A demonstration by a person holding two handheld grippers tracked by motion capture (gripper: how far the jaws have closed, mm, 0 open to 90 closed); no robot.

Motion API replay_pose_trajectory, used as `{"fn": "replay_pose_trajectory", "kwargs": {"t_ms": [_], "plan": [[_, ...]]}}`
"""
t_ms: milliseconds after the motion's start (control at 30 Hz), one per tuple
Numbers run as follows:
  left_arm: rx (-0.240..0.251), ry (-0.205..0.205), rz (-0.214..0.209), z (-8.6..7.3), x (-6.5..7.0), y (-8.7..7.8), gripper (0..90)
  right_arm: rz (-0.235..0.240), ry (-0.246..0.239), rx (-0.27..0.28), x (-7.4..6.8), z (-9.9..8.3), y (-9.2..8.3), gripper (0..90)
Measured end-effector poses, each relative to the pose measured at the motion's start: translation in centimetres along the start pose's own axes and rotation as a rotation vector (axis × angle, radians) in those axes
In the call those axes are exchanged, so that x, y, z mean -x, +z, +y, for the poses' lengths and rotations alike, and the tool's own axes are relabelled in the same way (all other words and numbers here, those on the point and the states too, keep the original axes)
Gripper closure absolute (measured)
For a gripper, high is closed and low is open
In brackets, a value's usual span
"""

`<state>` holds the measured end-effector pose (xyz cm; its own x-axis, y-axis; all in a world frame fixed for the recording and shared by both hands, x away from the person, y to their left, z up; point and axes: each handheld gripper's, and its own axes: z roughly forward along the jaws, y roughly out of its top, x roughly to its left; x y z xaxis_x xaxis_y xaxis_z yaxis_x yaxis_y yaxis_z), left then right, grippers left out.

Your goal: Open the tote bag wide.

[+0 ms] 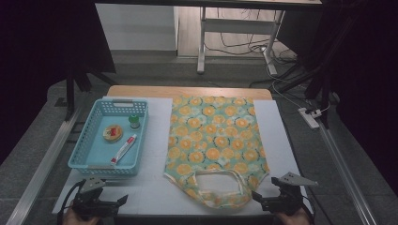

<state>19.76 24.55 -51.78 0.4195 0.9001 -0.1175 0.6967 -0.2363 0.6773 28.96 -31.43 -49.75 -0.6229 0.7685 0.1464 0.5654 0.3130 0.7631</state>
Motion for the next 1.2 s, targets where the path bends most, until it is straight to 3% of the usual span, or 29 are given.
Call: {"fn": "replay_pose_trajectory", "kwargs": {"t_ms": [167,533,767,933,1000,1067,1200], "plan": [[-0.002,-0.008,-0.005,0.1,-0.2,0.2,0.1,0.005,-0.041,-0.01,-0.4,0.0,0.1,0.0],[-0.05,0.019,-0.033,0.4,-0.1,0.8,0.0,0.018,-0.052,-0.025,-0.4,0.1,0.3,0.0],[-0.041,0.01,-0.041,0.4,-0.3,0.7,1.3,0.024,-0.06,-0.034,-0.5,0.1,0.4,0.0],[-0.034,0.021,-0.037,0.4,-0.1,0.6,0.9,0.027,-0.109,-0.04,-1.0,0.2,0.5,0.0],[-0.038,0.022,-0.042,0.4,-0.2,0.7,0.7,0.053,-0.109,-0.033,-1.4,0.4,0.6,0.0],[-0.04,0.021,-0.046,0.4,-0.2,0.7,0.5,0.044,-0.136,-0.04,-1.8,0.5,0.7,0.0],[-0.039,0.023,-0.056,0.4,-0.2,0.7,0.3,0.046,-0.146,-0.039,-1.9,0.5,0.7,0.0]]}}
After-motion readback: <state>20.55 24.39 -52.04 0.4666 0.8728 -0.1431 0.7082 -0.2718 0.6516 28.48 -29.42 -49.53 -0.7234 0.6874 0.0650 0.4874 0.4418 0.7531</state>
